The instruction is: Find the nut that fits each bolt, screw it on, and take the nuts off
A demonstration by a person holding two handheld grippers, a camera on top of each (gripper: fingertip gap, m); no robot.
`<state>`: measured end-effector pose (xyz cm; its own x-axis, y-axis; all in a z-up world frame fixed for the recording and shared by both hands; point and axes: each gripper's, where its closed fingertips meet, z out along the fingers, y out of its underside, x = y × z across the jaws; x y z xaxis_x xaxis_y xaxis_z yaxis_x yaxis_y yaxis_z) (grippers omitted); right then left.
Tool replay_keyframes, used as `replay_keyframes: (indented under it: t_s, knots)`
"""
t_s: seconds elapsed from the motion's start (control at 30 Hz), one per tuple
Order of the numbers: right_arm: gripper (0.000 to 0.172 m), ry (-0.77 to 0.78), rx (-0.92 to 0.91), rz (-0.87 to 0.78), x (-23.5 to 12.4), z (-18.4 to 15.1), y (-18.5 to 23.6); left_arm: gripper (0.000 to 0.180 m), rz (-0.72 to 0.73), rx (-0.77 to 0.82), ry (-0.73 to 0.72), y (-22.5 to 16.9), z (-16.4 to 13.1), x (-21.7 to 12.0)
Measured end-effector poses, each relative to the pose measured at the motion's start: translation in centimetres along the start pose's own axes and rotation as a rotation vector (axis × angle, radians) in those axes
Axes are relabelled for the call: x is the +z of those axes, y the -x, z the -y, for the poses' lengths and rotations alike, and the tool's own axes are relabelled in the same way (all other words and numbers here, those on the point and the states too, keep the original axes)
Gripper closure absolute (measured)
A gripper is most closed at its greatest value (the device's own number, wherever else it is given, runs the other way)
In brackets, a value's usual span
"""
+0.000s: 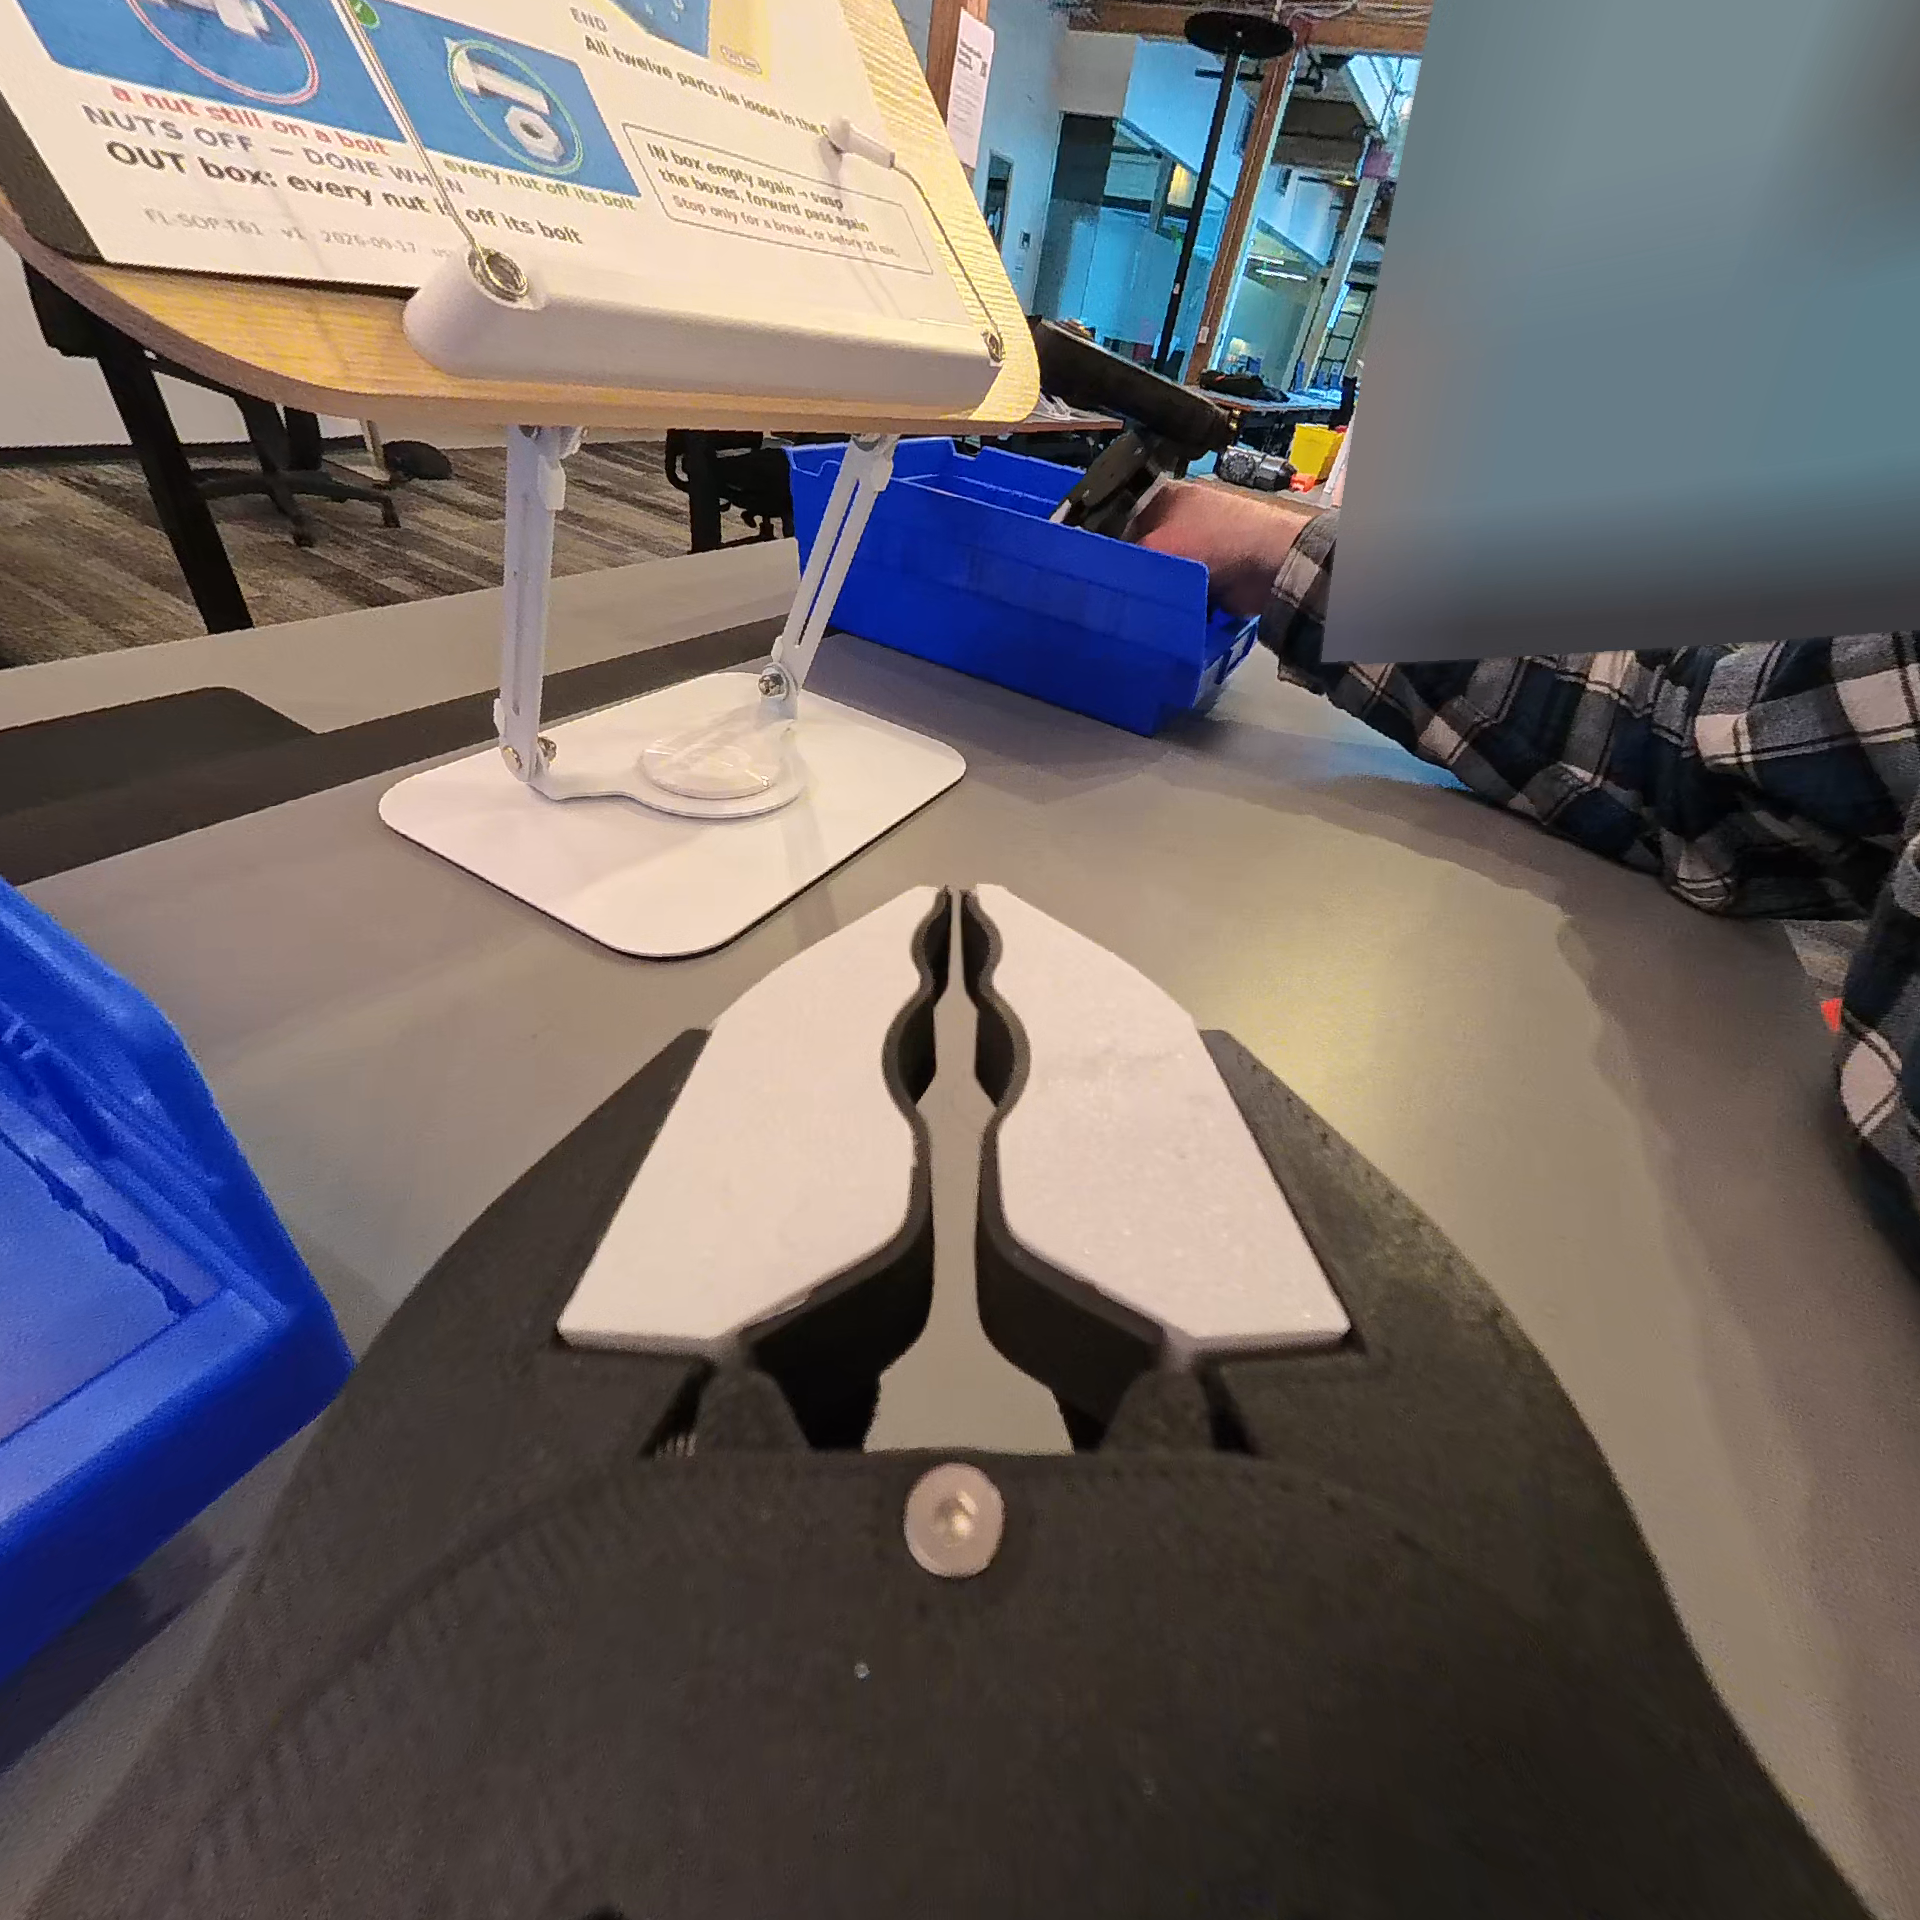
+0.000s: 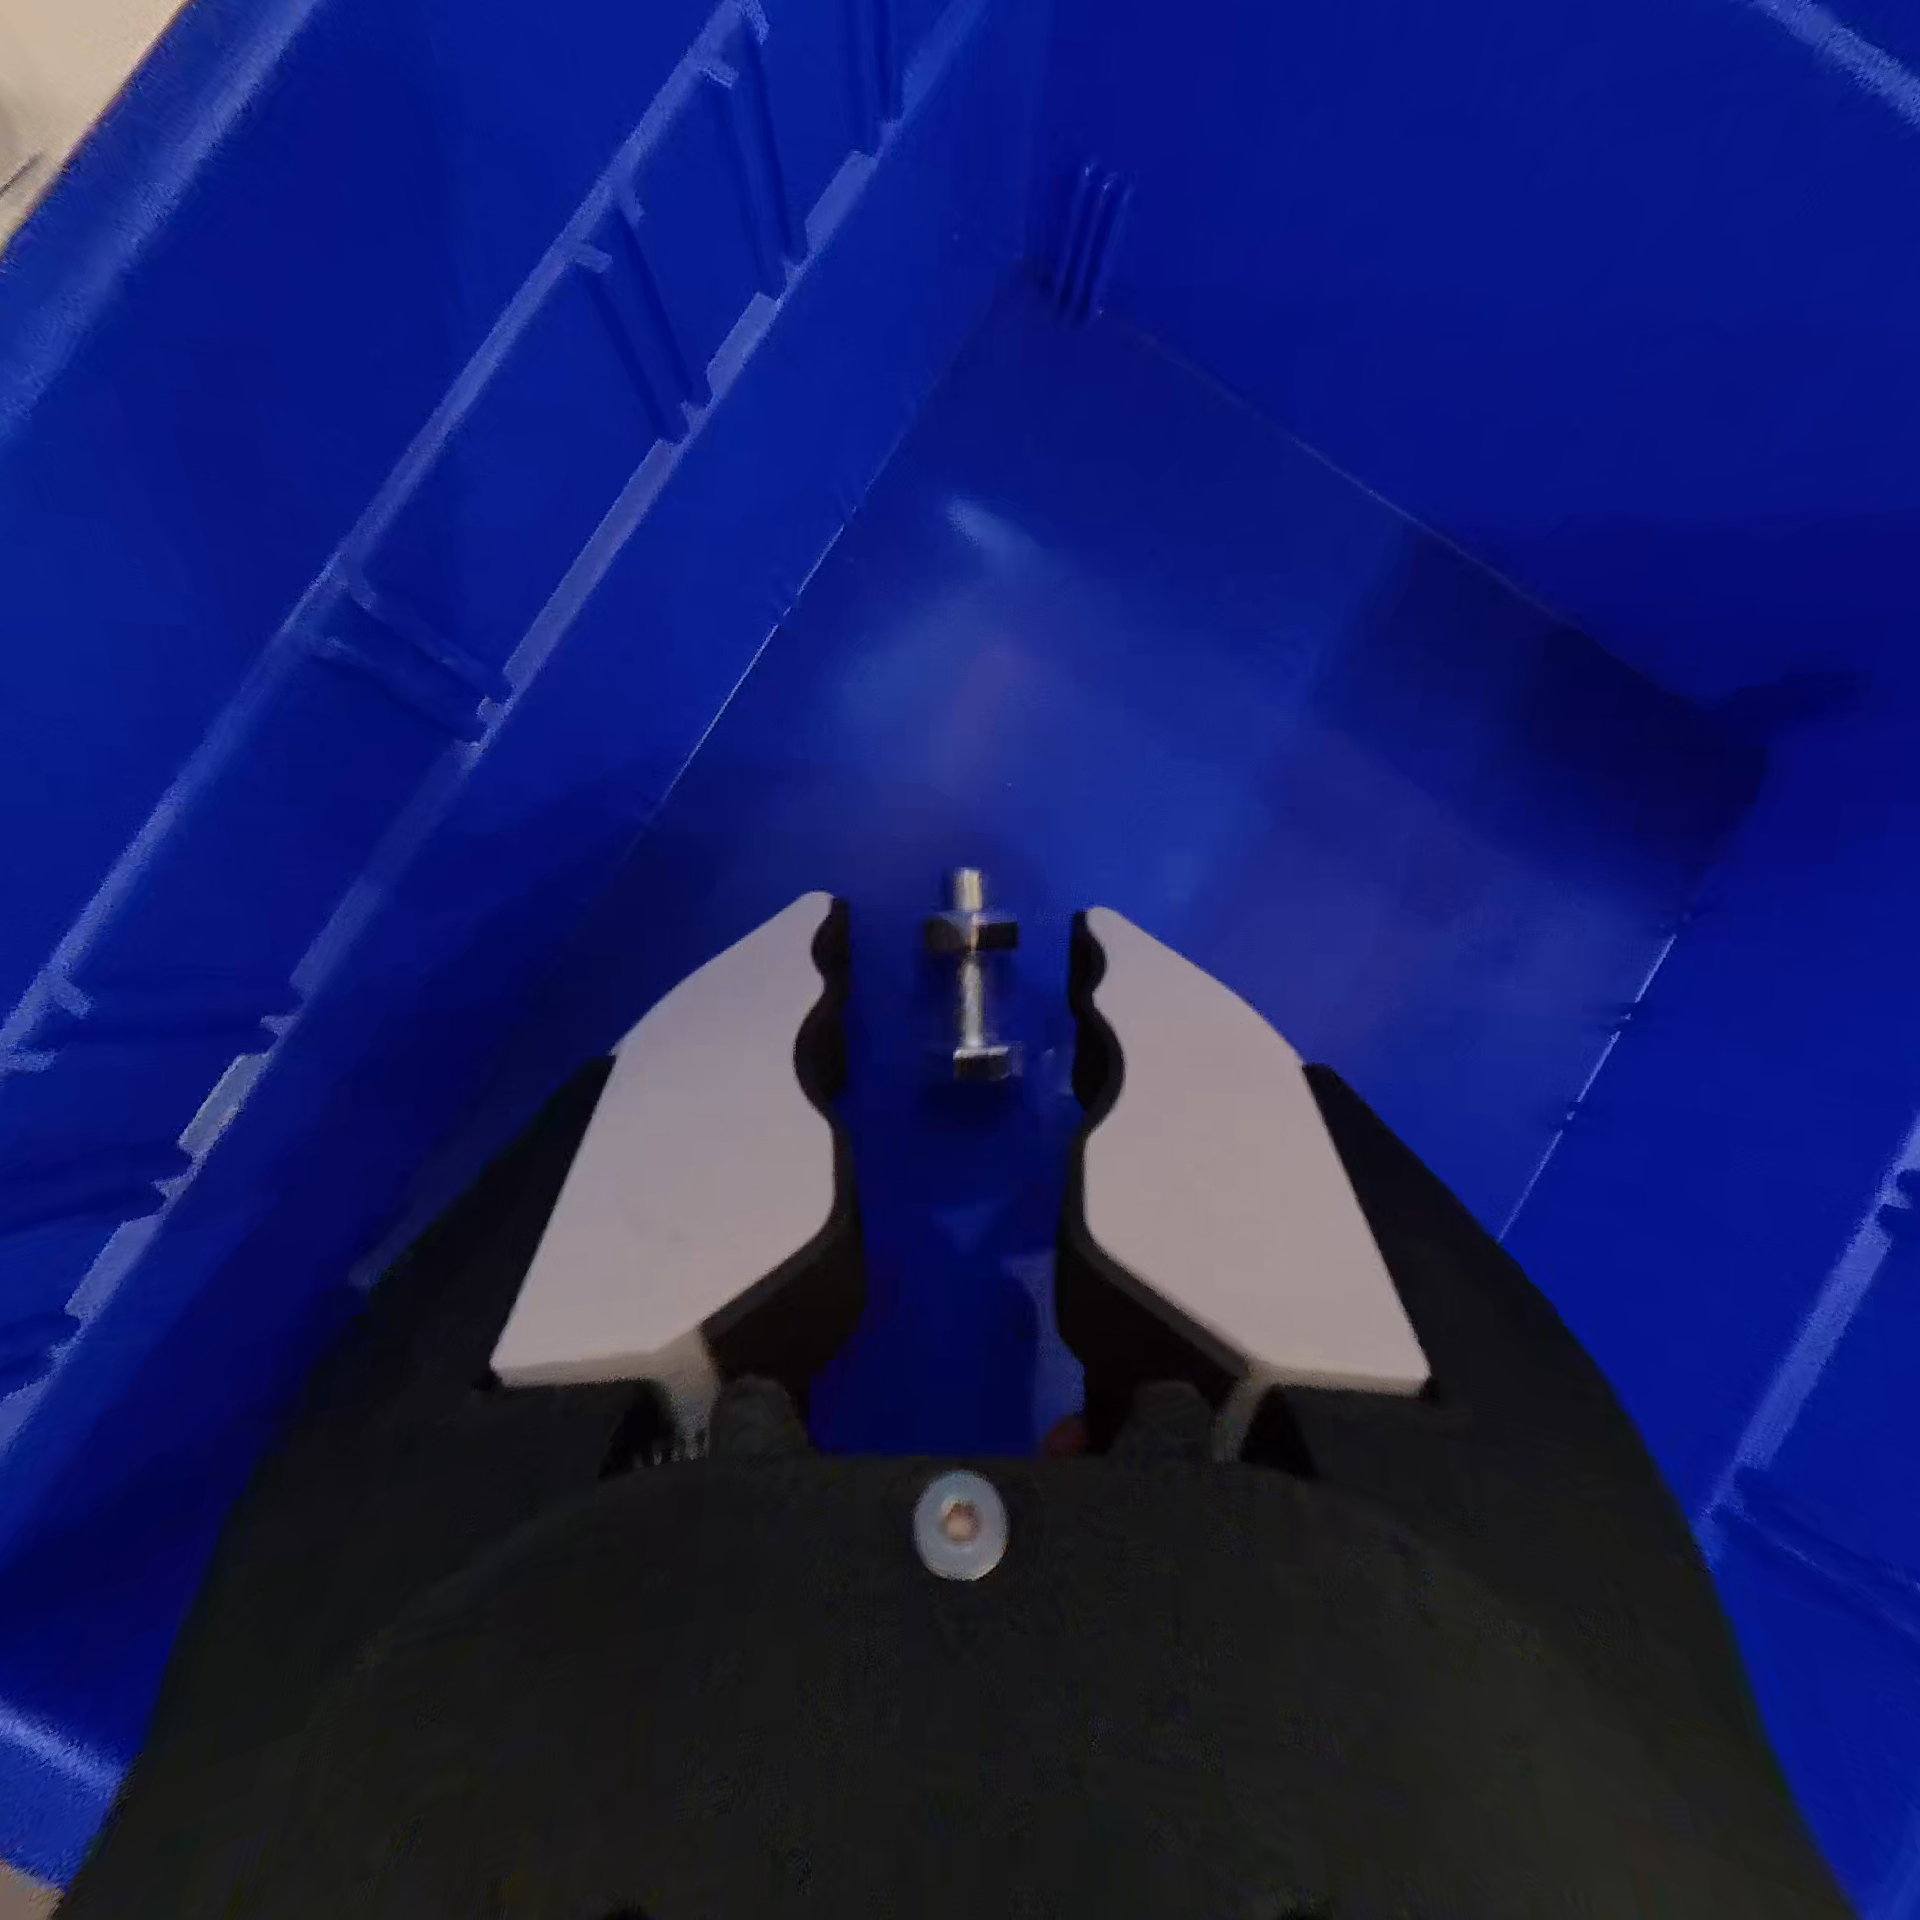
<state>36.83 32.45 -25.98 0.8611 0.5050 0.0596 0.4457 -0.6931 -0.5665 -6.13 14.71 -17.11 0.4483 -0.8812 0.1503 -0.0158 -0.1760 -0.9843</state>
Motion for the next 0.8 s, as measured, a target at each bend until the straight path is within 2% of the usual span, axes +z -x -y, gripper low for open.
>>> replay_keyframes:
  t_s: [0.13,0.23,0.33,0.47,0.53,0.67,0.8]
  knots:
    - [0.121,-0.019,0.014,-0.018,-1.5,0.8,-0.2,0.172,0.020,0.001,-0.013,0.3,0.4,-0.2]
    - [0.126,-0.088,-0.005,-0.066,-4.1,2.5,-0.3,0.168,0.078,0.024,-0.031,1.5,1.3,-1.1]
    - [0.132,-0.172,-0.034,-0.108,-7.4,4.6,0.3,0.161,0.222,0.095,-0.023,4.0,2.4,-3.2]
    - [0.131,-0.290,-0.103,-0.146,-11.8,7.5,2.5,0.157,0.398,0.189,0.014,7.2,5.3,-6.5]
    - [0.135,-0.384,-0.151,-0.096,-13.6,9.2,5.3,0.157,0.459,0.209,0.054,9.2,6.5,-7.5]
    - [0.140,-0.507,-0.287,0.035,-15.6,12.0,12.8,0.155,0.543,0.277,0.259,13.7,7.1,-7.3]
    - [0.136,-0.543,-0.411,0.317,-14.4,12.9,22.6,0.153,0.534,0.481,0.530,17.6,5.5,-5.6]
